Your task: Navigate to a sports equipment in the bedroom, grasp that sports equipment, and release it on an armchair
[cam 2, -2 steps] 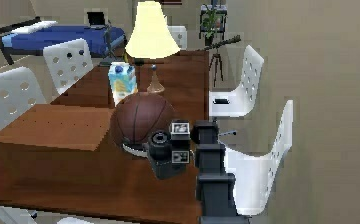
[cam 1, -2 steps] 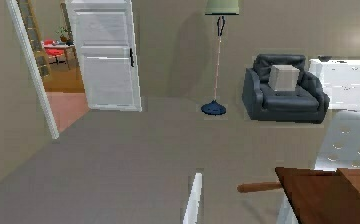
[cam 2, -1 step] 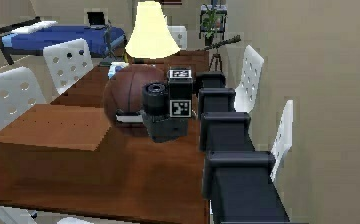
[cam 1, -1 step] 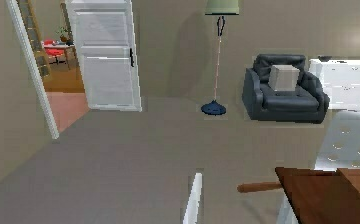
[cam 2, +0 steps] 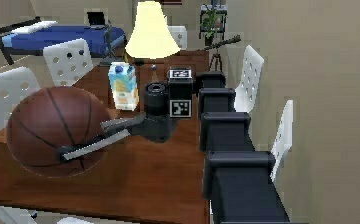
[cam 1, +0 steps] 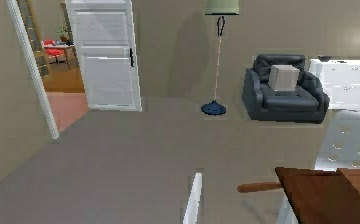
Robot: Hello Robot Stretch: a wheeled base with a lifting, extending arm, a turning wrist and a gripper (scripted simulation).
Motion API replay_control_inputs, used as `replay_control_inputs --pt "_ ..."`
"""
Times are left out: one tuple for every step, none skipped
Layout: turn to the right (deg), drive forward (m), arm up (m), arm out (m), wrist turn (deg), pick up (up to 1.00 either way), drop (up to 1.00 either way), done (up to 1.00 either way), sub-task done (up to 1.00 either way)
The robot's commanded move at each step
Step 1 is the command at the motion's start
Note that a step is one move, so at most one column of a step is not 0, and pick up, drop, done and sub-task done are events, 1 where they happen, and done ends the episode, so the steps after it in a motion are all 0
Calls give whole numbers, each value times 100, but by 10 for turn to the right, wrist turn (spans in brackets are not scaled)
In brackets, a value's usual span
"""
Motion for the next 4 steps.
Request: replay_control_inputs --pt "0 0 0 0 -450 0 0 0 0" --pt "0 0 0 0 -150 0 0 0 0" --pt "0 0 0 -16 0 0 0 0 0" --pt "-450 0 0 0 0 0 0 0 0"
